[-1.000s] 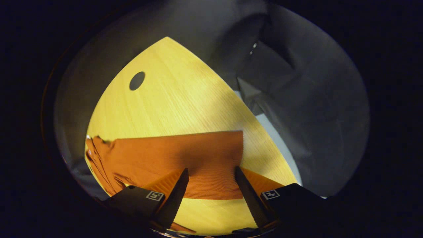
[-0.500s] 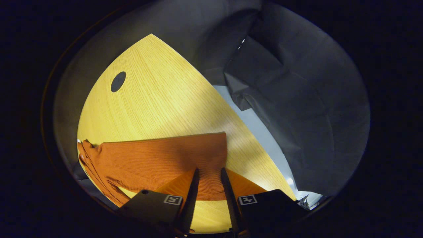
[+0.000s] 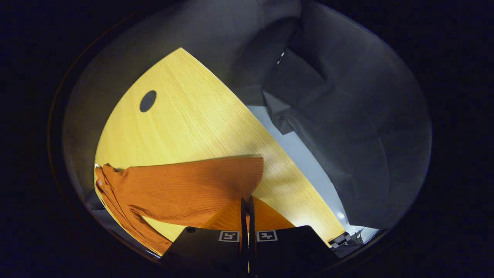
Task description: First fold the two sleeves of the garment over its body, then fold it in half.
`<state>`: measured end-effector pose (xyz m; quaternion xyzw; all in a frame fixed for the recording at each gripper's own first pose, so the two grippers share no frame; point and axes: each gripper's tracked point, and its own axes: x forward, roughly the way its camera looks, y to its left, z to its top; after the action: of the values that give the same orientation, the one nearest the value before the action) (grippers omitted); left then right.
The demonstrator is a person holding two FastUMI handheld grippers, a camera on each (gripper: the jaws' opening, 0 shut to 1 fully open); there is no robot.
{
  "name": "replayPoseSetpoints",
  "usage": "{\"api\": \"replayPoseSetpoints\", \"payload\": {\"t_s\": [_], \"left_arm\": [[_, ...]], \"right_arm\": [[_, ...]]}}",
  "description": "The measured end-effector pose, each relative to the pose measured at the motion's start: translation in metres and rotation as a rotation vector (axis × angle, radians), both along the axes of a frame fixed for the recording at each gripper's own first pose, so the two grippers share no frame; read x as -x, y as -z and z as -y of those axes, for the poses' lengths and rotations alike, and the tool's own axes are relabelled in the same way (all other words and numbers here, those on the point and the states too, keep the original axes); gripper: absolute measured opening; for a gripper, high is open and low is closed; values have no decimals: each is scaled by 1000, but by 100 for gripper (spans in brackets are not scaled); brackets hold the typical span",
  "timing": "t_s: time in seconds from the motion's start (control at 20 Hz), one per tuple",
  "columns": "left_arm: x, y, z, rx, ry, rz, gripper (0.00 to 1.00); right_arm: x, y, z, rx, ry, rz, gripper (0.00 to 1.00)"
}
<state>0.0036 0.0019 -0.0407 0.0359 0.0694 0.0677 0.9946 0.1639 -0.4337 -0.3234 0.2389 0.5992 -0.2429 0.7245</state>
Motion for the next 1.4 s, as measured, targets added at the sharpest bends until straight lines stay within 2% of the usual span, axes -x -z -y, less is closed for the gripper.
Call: {"api": "replayPoseSetpoints", "payload": {"t_s": [0.25, 0.35, 0.45, 0.65, 0.8, 0.95, 1.15, 1.3, 1.4], "left_arm": [[3, 6, -23, 3, 4, 18, 97], [3, 12, -34, 7, 7, 22, 97], [3, 18, -47, 13, 7, 21, 97], [4, 29, -76, 39, 3, 16, 98], [8, 34, -101, 41, -9, 22, 98], [15, 41, -129, 50, -23, 28, 98], [36, 56, -170, 30, -66, 27, 97], [57, 65, -191, 0, -76, 15, 98], [70, 66, -204, -11, -92, 22, 98]], "right_arm": [[-30, -73, -44, 5, -67, 119, 1], [-47, -107, -71, 9, -93, 170, 1], [-63, -141, -110, 11, -156, 222, 1], [-94, -186, -228, -28, -323, 315, 1], [-98, -205, -352, -114, -471, 362, 1], [-95, -203, -472, -192, -628, 363, 1], [-89, -166, -617, -302, -746, 339, 1], [-75, -95, -664, -263, -817, 199, 1], [-74, -49, -691, -239, -841, 150, 1]]}}
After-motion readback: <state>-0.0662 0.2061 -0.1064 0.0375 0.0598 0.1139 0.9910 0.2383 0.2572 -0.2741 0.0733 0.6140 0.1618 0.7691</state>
